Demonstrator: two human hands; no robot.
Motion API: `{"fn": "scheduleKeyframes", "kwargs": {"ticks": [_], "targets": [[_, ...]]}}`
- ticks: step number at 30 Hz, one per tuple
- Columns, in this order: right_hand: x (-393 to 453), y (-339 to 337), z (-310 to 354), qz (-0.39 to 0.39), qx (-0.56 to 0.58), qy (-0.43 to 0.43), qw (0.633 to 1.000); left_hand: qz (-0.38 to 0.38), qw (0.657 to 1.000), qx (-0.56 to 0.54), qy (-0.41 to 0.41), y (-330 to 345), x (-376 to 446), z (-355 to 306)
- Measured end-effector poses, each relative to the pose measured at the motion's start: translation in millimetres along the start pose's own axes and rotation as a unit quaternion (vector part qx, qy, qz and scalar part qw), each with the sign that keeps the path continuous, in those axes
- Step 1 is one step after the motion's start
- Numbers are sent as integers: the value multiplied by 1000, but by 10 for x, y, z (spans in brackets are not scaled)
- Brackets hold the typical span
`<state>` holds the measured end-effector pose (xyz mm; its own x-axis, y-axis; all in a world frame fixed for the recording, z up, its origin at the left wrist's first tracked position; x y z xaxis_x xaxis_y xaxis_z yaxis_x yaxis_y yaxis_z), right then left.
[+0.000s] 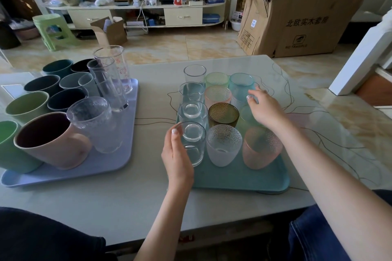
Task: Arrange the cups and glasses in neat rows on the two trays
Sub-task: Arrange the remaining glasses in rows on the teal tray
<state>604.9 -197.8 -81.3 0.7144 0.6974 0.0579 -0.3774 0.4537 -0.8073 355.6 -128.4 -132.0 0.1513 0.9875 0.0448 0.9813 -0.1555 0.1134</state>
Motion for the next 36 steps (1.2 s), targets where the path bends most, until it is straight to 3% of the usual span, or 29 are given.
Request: {"fn": "scheduleKeyframes", "kwargs": {"ticks": [8,11,15,26,36], "targets": [[-68,-112,-38,-22,16,1,1000,4,1000,-2,0,2,1,-4],[-304,-229,78,-51,0,-65,997,5,1000,1,0,4,0,7],[-643,-50,356,43,-61,-146,986,-4,1000,16,16,-18,-14,-9],[-740,50,574,29,-66,-135,988,0,998,42,37,-19,-62,-65],[-746,81,615,15,-58,-136,989,-44,993,77,77,-78,-99,-64]]}}
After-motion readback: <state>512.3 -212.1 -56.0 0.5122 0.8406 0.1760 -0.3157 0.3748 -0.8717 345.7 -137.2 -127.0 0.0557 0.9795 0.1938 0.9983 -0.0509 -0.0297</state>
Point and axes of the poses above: each hand's wrist, its own x-axis towards the middle knuckle, its own y-axis out of the palm, z = x × y, the point moved 6 cm from there along x, towards the middle knuckle, and after that the axes turned 3 degrees about x, right-handed, at the moved point
